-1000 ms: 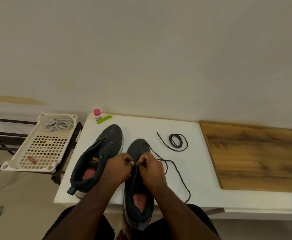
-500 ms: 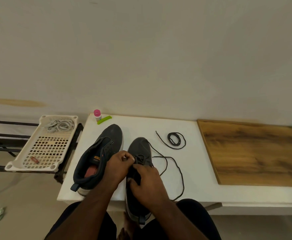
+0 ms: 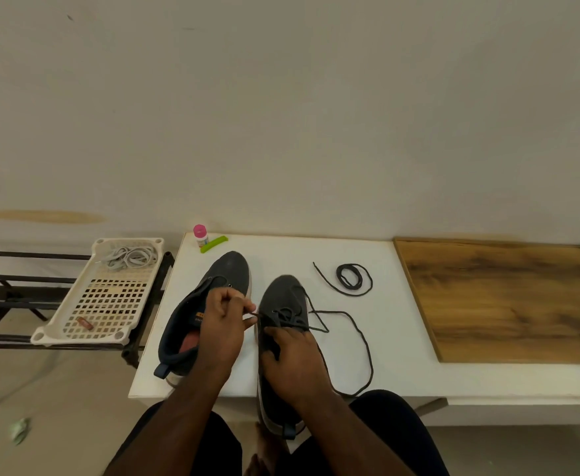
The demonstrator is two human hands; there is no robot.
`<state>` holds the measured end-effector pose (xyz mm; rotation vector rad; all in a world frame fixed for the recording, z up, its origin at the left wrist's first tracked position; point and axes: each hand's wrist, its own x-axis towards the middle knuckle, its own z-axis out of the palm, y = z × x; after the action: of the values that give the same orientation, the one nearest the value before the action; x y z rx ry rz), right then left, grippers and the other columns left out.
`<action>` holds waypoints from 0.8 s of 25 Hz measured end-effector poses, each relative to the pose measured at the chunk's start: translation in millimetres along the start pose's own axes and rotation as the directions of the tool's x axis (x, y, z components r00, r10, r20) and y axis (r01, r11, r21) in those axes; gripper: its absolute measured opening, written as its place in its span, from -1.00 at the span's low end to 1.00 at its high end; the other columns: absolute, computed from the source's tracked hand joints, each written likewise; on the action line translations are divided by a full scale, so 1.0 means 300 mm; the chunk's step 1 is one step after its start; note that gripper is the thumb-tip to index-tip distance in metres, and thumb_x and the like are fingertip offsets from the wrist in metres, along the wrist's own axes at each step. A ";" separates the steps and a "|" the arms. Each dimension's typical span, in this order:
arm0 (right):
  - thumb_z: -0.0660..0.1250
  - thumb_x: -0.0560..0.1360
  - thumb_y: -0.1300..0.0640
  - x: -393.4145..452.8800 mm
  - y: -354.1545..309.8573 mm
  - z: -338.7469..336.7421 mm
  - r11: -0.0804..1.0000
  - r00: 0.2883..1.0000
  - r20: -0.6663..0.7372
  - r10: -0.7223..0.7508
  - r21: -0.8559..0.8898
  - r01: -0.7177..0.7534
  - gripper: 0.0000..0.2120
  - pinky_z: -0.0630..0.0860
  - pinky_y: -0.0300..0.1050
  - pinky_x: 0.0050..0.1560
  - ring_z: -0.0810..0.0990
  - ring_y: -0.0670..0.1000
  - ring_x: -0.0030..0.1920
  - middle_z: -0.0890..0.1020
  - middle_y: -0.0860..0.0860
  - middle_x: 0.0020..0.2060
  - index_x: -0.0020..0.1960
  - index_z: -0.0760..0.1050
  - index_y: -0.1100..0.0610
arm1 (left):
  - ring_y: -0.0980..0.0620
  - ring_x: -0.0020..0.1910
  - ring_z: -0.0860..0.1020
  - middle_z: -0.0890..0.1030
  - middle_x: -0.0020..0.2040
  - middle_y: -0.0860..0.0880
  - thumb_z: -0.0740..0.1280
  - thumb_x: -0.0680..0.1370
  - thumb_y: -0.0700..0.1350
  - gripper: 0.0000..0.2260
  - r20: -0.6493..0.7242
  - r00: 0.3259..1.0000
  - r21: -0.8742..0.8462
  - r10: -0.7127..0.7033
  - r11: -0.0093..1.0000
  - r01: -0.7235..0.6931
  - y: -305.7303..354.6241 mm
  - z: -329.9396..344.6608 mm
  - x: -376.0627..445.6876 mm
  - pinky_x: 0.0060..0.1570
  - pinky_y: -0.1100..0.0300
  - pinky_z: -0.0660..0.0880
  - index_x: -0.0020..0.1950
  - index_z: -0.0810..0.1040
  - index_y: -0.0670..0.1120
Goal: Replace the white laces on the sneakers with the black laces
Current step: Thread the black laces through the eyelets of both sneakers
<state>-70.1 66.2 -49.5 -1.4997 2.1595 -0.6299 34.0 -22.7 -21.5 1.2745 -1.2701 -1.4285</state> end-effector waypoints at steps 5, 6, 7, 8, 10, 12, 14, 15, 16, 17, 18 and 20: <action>0.13 0.49 -0.07 -0.008 0.002 0.000 0.999 1.000 -0.010 -0.025 0.028 0.026 -0.62 0.46 -0.13 0.25 0.50 -0.04 0.15 0.63 -0.12 0.13 0.25 0.53 -0.09 | 0.04 0.08 0.60 0.63 0.05 0.05 0.37 0.57 -0.17 -0.77 0.205 0.975 0.416 -0.086 0.909 -0.008 -0.074 0.018 0.029 0.19 0.06 0.55 0.23 0.59 -0.03; 0.15 0.50 -0.06 -0.007 0.002 -0.002 1.000 1.000 0.000 -0.016 0.026 0.016 -0.62 0.43 -0.15 0.28 0.50 -0.04 0.17 0.62 -0.12 0.16 0.27 0.52 -0.09 | 0.04 0.03 0.62 0.65 0.01 0.03 0.36 0.58 -0.17 -0.81 0.213 0.975 0.479 -0.064 0.877 -0.047 -0.077 0.024 0.039 0.16 0.05 0.56 0.17 0.63 -0.05; 0.17 0.51 -0.05 -0.007 0.003 -0.005 1.000 1.000 0.005 -0.005 0.028 0.005 -0.61 0.40 -0.15 0.29 0.49 -0.03 0.21 0.61 -0.11 0.19 0.30 0.51 -0.08 | 0.03 -0.04 0.62 0.65 -0.06 0.03 0.34 0.59 -0.17 -0.87 0.235 0.971 0.571 -0.052 0.816 -0.094 -0.064 0.025 0.043 0.11 0.06 0.57 0.09 0.65 -0.06; 0.18 0.51 -0.05 -0.006 0.005 -0.008 0.999 1.000 0.006 0.005 0.034 -0.005 -0.59 0.40 -0.14 0.31 0.49 -0.02 0.24 0.60 -0.09 0.22 0.33 0.50 -0.07 | 0.02 -0.12 0.62 0.63 -0.14 0.02 0.31 0.60 -0.18 -0.89 0.256 0.965 0.640 -0.051 0.757 -0.130 -0.055 0.020 0.053 0.07 0.04 0.57 -0.01 0.63 -0.05; 0.19 0.50 -0.05 -0.003 0.010 -0.010 0.998 1.000 0.008 0.027 0.048 -0.027 -0.56 0.42 -0.11 0.33 0.48 0.00 0.27 0.59 -0.07 0.25 0.35 0.49 -0.04 | -0.05 -0.18 0.62 0.62 -0.20 -0.01 0.25 0.59 -0.21 -0.84 0.237 0.969 0.630 -0.071 0.770 -0.098 -0.048 0.002 0.090 0.01 -0.07 0.59 -0.11 0.56 -0.02; 0.20 0.50 -0.05 -0.003 0.005 -0.008 0.998 0.999 0.018 0.038 0.046 -0.038 -0.55 0.42 -0.10 0.32 0.47 0.00 0.28 0.58 -0.07 0.26 0.36 0.48 -0.04 | -0.04 -0.16 0.64 0.64 -0.15 -0.01 0.25 0.59 -0.20 -0.86 0.211 0.975 0.545 -0.070 0.837 -0.057 -0.045 -0.012 0.110 0.00 -0.10 0.61 -0.04 0.55 0.02; 0.17 0.48 -0.09 0.003 -0.003 -0.003 0.999 1.000 0.009 0.021 0.036 -0.021 -0.54 0.44 -0.09 0.29 0.47 0.00 0.26 0.59 -0.10 0.24 0.36 0.47 -0.10 | 0.03 -0.09 0.63 0.63 -0.11 0.05 0.30 0.58 -0.19 -0.80 0.268 0.961 0.518 -0.061 0.851 -0.090 -0.049 -0.007 0.104 0.03 -0.06 0.60 0.09 0.55 0.12; 0.15 0.47 -0.11 0.007 -0.006 0.000 0.999 1.000 0.006 0.010 0.034 -0.010 -0.55 0.46 -0.09 0.25 0.48 -0.01 0.23 0.59 -0.12 0.20 0.33 0.46 -0.11 | 0.05 -0.07 0.63 0.63 -0.11 0.10 0.33 0.57 -0.19 -0.77 0.292 0.954 0.511 -0.066 0.854 -0.097 -0.046 0.002 0.089 0.06 -0.03 0.60 0.14 0.58 0.12; 0.14 0.45 -0.12 0.013 -0.008 0.004 0.999 1.000 0.005 0.005 0.036 -0.006 -0.58 0.47 -0.10 0.21 0.50 -0.01 0.19 0.60 -0.13 0.14 0.28 0.47 -0.12 | 0.06 -0.08 0.62 0.63 -0.13 0.13 0.35 0.57 -0.19 -0.78 0.300 0.952 0.494 -0.055 0.863 -0.106 -0.059 0.012 0.086 0.08 -0.02 0.59 0.14 0.62 0.08; 0.14 0.44 -0.13 0.018 -0.007 0.008 0.999 1.000 0.006 0.010 0.041 -0.010 -0.62 0.49 -0.10 0.17 0.52 -0.02 0.14 0.61 -0.15 0.08 0.21 0.48 -0.11 | 0.07 -0.10 0.62 0.63 -0.15 0.13 0.36 0.57 -0.19 -0.81 0.284 0.958 0.491 -0.050 0.865 -0.100 -0.057 0.022 0.080 0.09 -0.01 0.59 0.12 0.65 0.04; 0.13 0.44 -0.14 0.022 -0.006 0.009 0.999 1.000 0.004 0.021 0.049 -0.021 -0.66 0.51 -0.09 0.13 0.53 -0.03 0.09 0.61 -0.16 0.03 0.16 0.48 -0.11 | 0.07 -0.11 0.62 0.65 -0.16 0.11 0.37 0.57 -0.18 -0.86 0.275 0.961 0.474 -0.040 0.875 -0.099 -0.062 0.032 0.083 0.08 -0.01 0.59 0.06 0.67 0.00; 0.13 0.46 -0.14 0.026 -0.007 0.004 0.997 0.999 -0.008 0.041 0.068 -0.040 -0.67 0.53 -0.07 0.14 0.55 -0.02 0.08 0.62 -0.15 0.03 0.16 0.50 -0.12 | 0.02 -0.14 0.62 0.67 -0.18 0.02 0.35 0.58 -0.14 -0.91 0.254 0.967 0.506 -0.026 0.855 -0.110 -0.055 0.044 0.081 0.02 -0.01 0.59 -0.06 0.65 -0.05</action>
<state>-70.3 58.1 -50.0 -1.4175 2.1476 -0.6901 18.0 -41.8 -42.0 1.4223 -1.9435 -1.2875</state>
